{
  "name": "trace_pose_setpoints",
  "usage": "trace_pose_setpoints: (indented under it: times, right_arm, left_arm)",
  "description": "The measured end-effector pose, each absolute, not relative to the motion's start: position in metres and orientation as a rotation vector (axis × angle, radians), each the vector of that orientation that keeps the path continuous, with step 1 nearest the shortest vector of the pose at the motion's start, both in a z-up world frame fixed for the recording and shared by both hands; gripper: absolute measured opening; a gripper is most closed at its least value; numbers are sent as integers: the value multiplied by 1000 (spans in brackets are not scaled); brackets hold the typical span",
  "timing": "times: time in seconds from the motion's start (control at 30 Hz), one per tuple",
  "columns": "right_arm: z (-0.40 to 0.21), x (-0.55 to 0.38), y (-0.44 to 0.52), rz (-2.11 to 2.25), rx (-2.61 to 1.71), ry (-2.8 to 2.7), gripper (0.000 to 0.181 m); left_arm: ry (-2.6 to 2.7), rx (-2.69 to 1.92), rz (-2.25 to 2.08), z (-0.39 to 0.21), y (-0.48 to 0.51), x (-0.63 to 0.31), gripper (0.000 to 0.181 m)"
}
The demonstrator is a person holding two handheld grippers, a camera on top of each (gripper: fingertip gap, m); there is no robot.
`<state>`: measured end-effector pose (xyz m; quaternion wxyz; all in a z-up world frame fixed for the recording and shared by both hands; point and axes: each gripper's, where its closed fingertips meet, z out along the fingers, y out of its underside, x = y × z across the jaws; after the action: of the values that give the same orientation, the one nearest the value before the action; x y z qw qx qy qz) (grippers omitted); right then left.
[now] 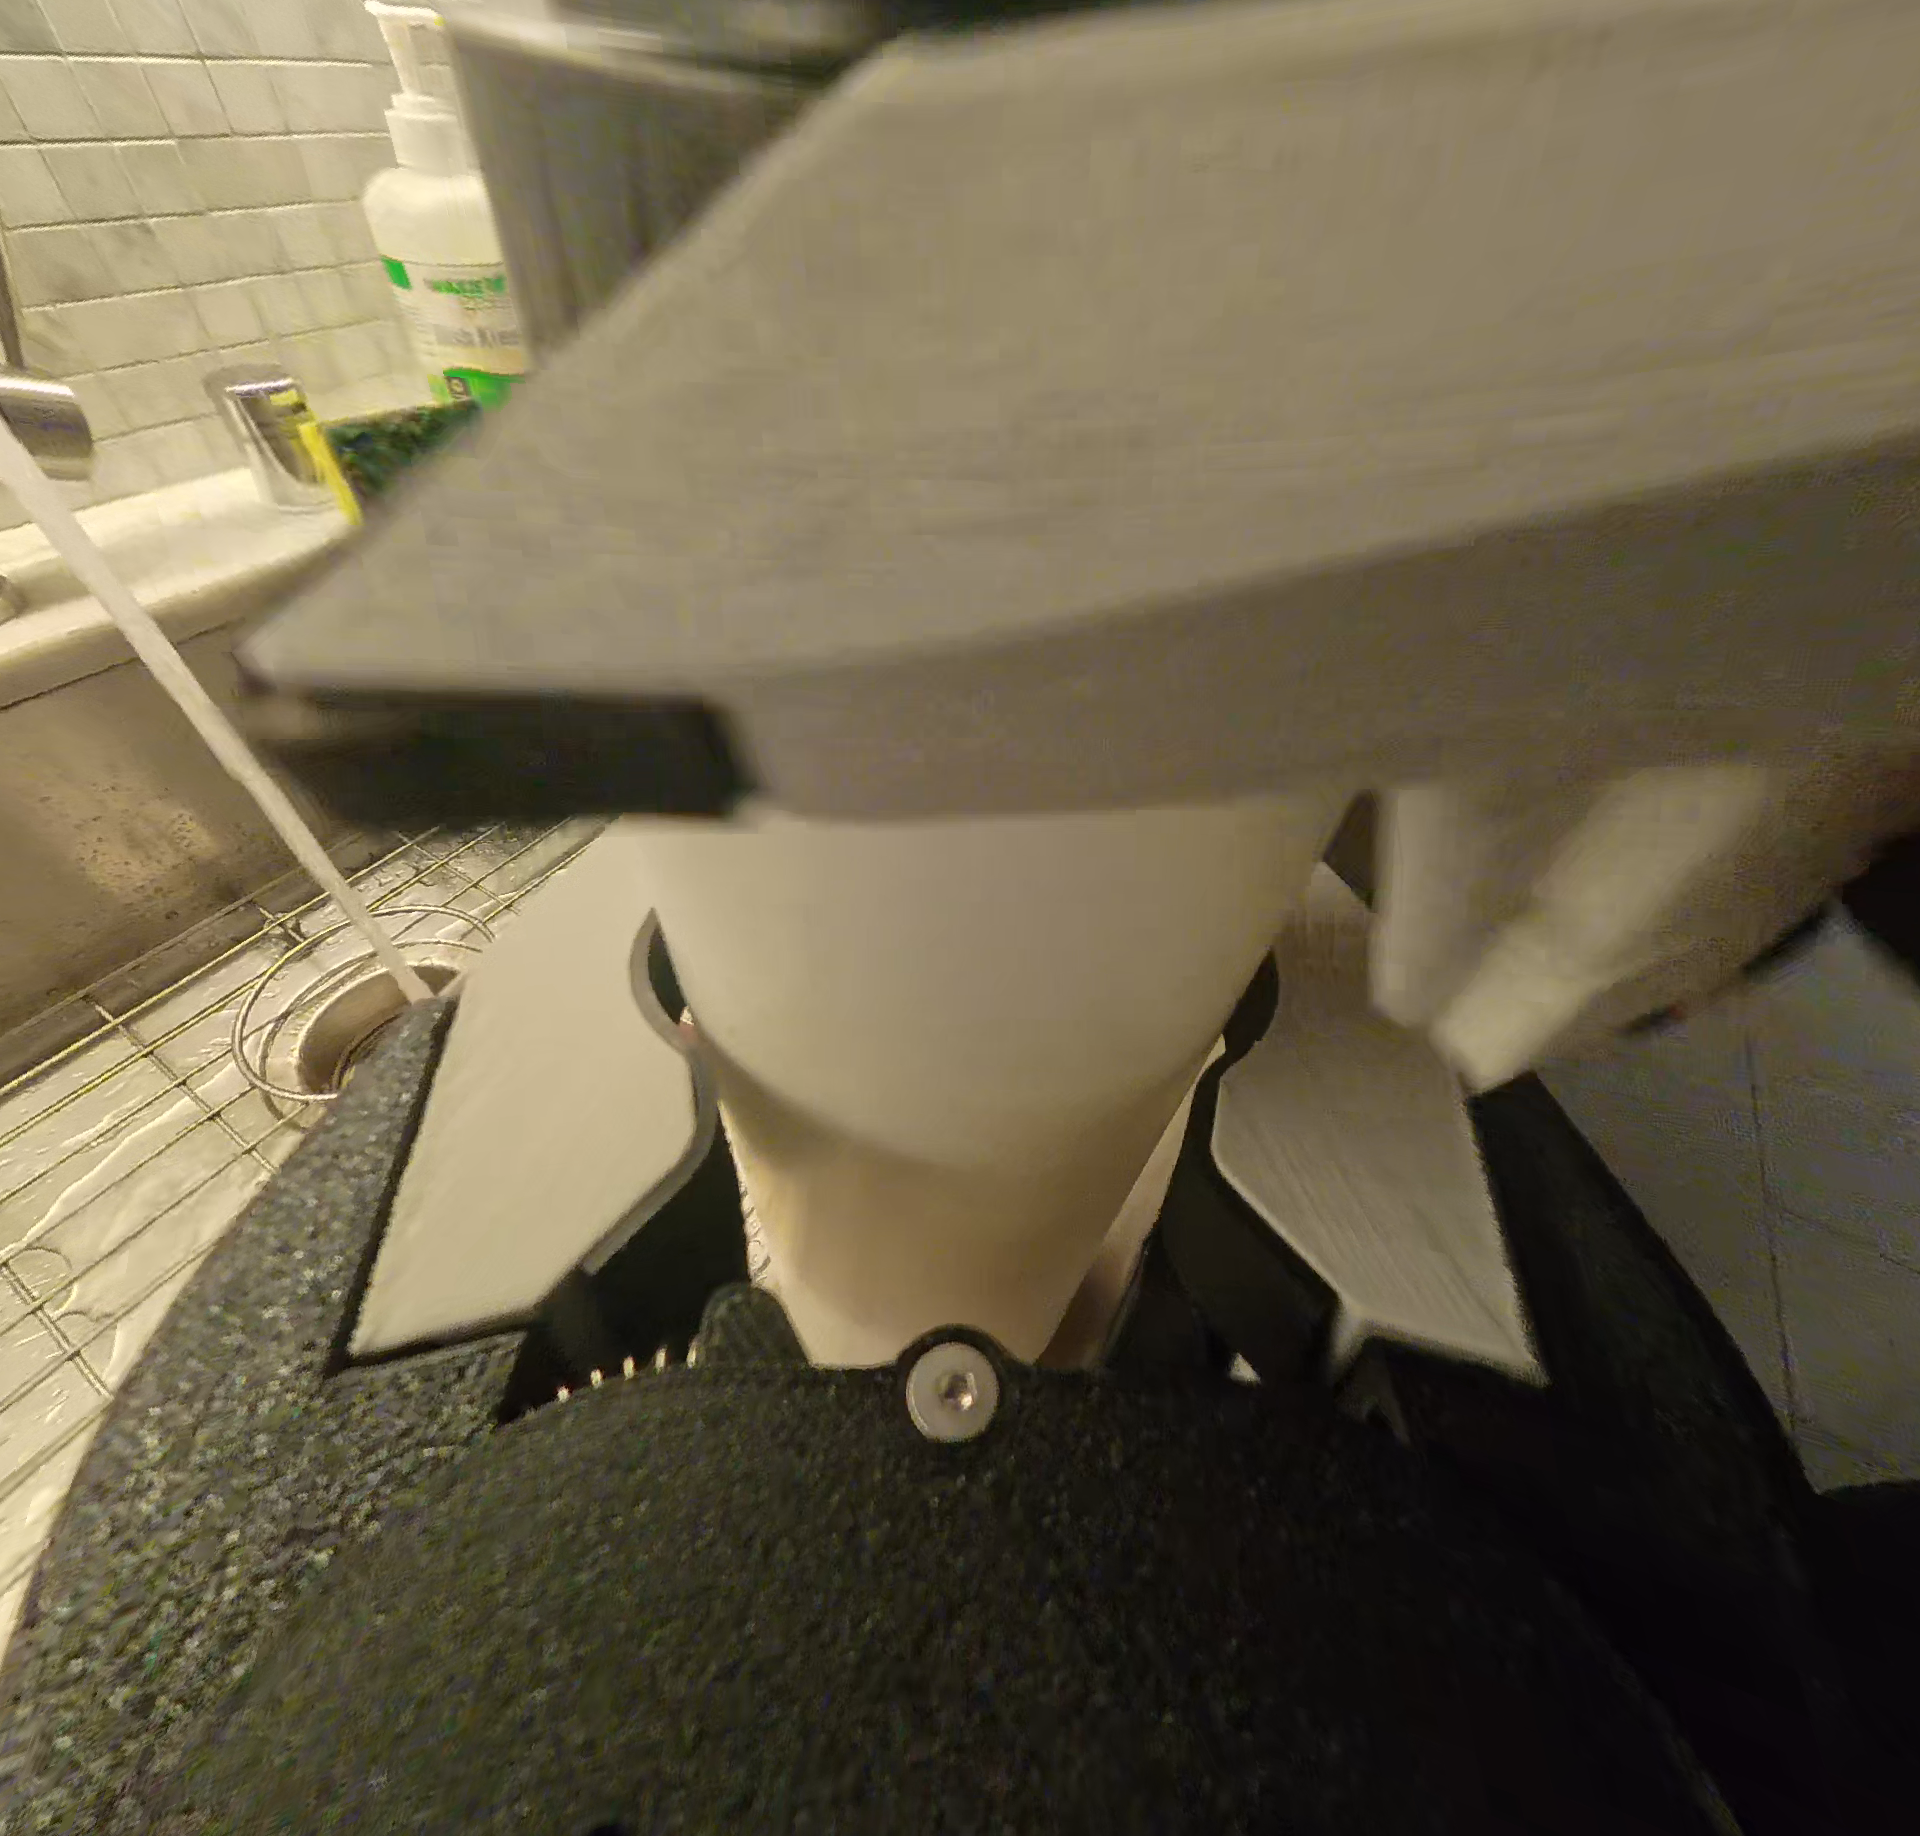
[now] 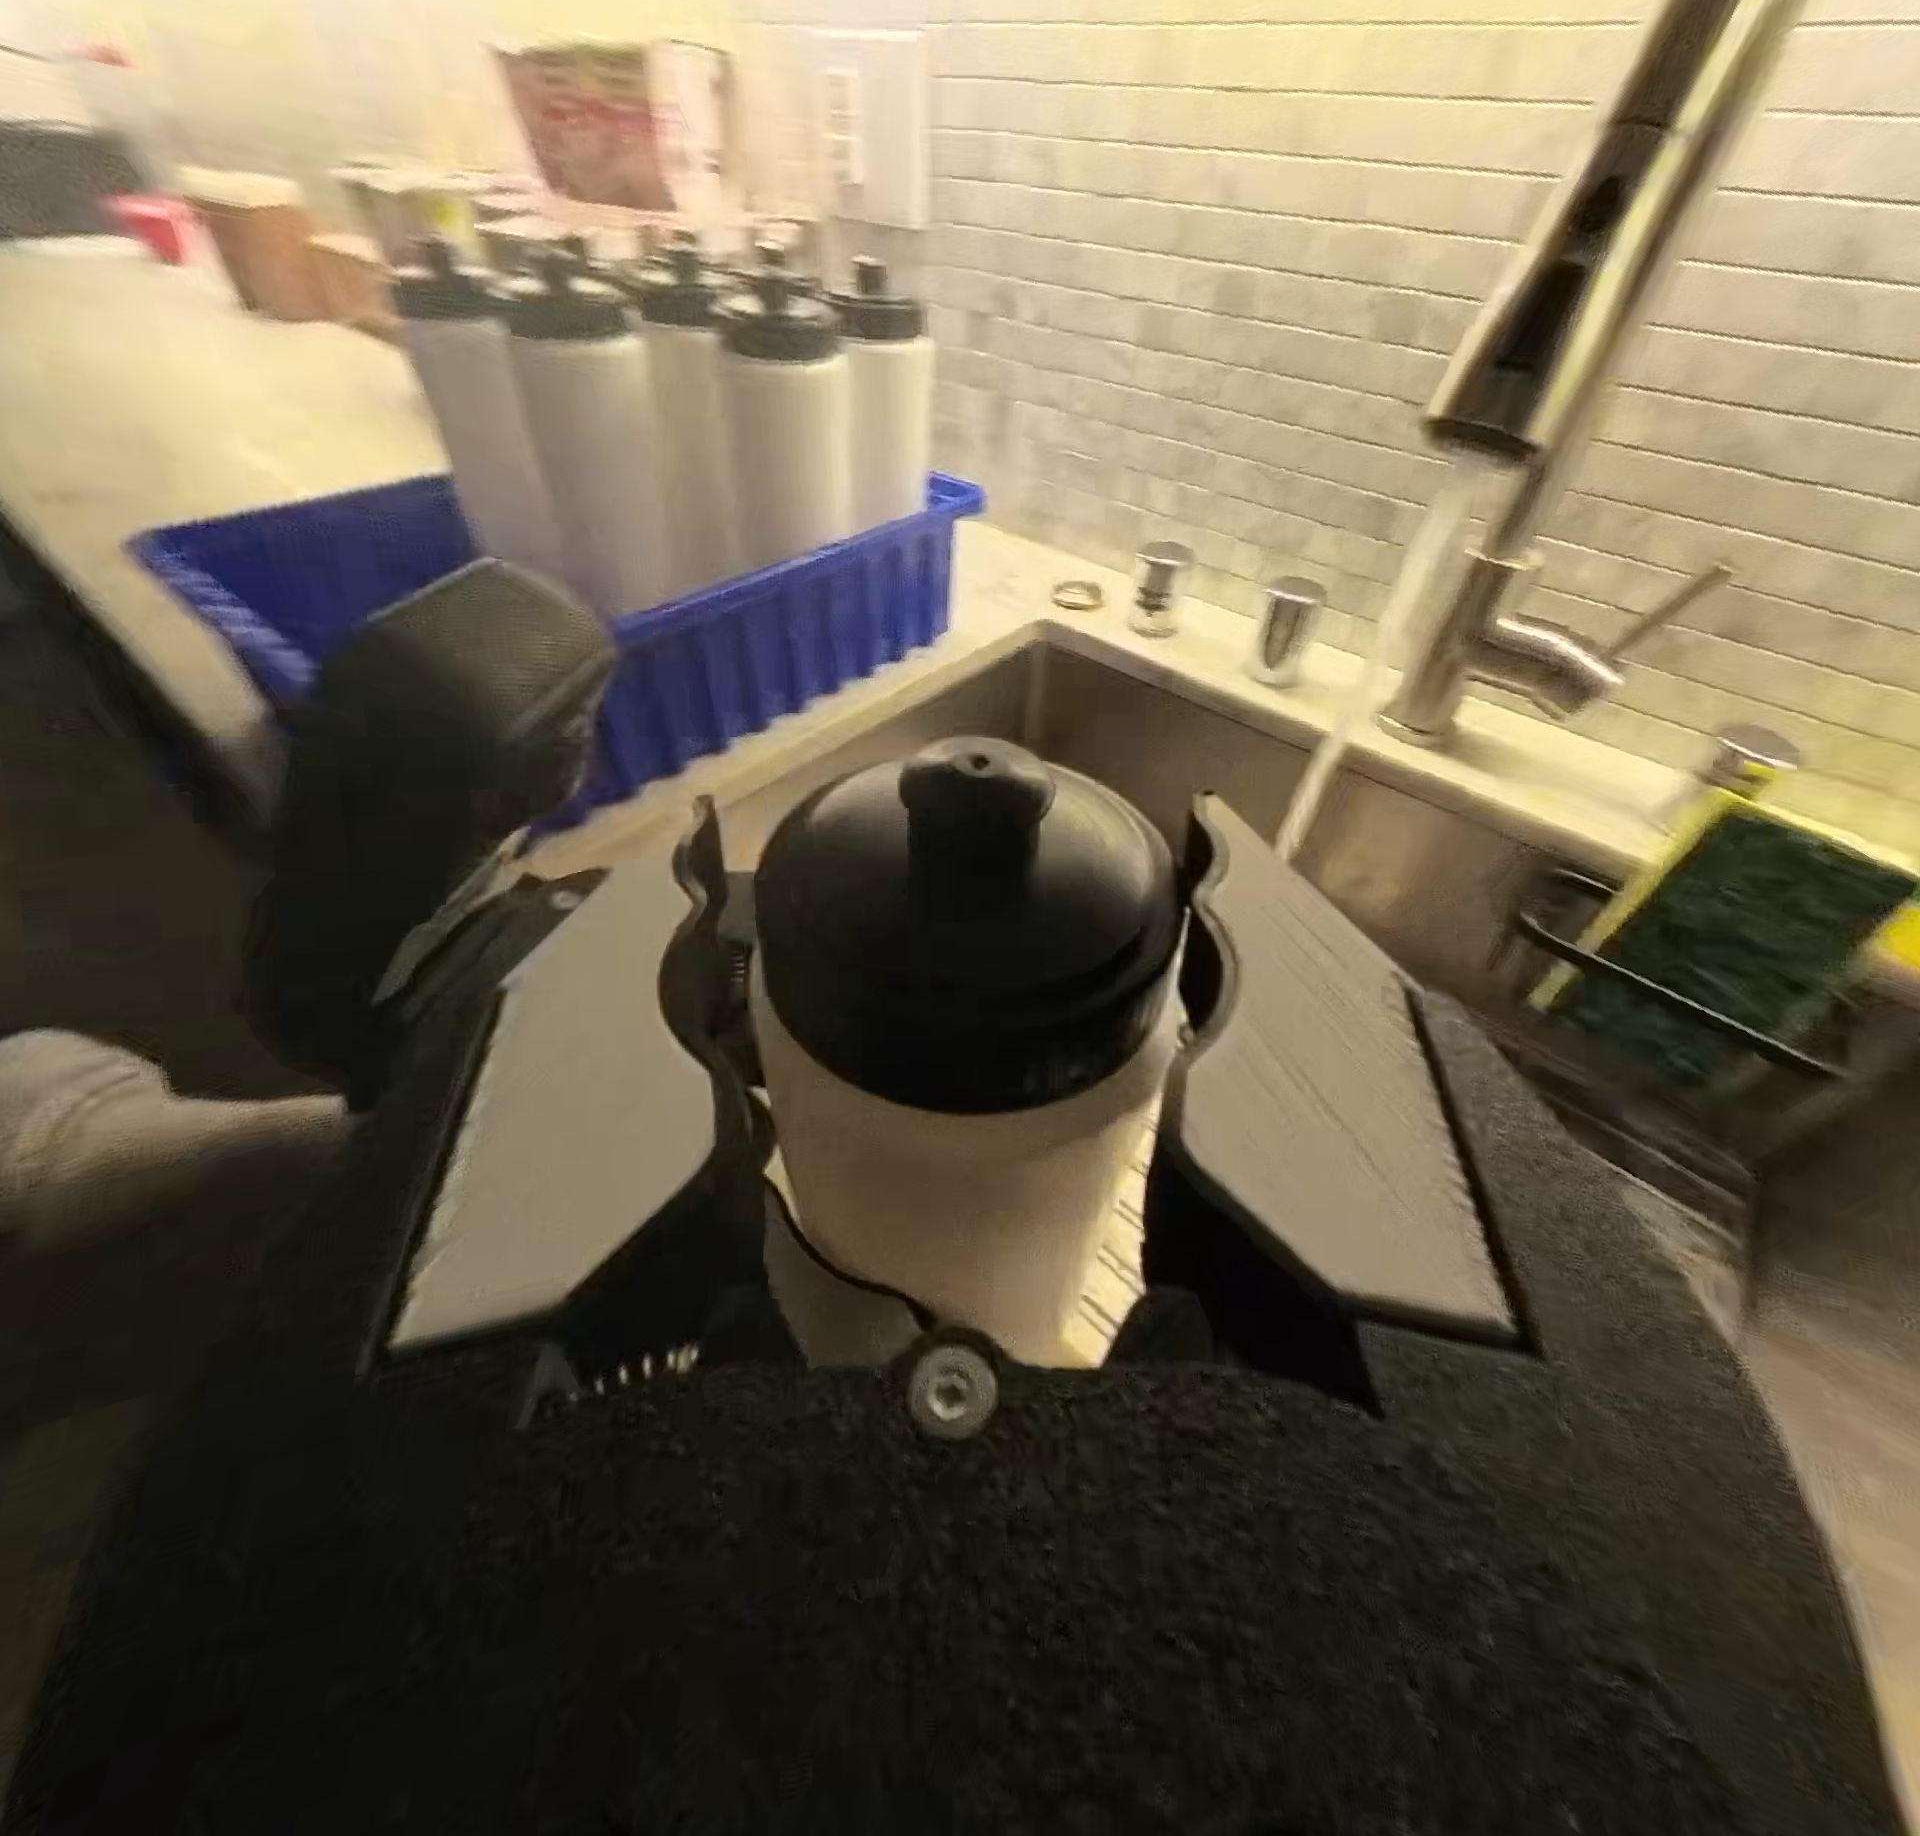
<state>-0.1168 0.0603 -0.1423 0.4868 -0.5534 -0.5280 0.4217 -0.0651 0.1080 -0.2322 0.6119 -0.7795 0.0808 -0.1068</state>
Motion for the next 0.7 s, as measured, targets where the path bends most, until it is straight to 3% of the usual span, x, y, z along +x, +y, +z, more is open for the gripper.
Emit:
trace_pose_setpoints:
  times: [0.17,0.3,0.43,0.6,0.7]
  right_arm:
    - [-148,-110,39,1382,-1066,-1825,97]
    - [-150,-109,38,1406,-982,-1948,78]
    - [-146,-115,47,1320,-1130,-1621,77]
    - [-144,-110,73,911,-1408,-1075,77]
    - [-144,-111,75,848,-1463,-1039,78]
  left_arm:
    - [208,-1799,-259,-232,108,-63,104]
    - [213,-1801,-267,-232,107,-63,103]
    - [193,-1795,-253,-232,107,-64,103]
    - [148,-1782,-202,-231,111,-63,104]
    - [128,-1779,-196,-230,112,-65,104]
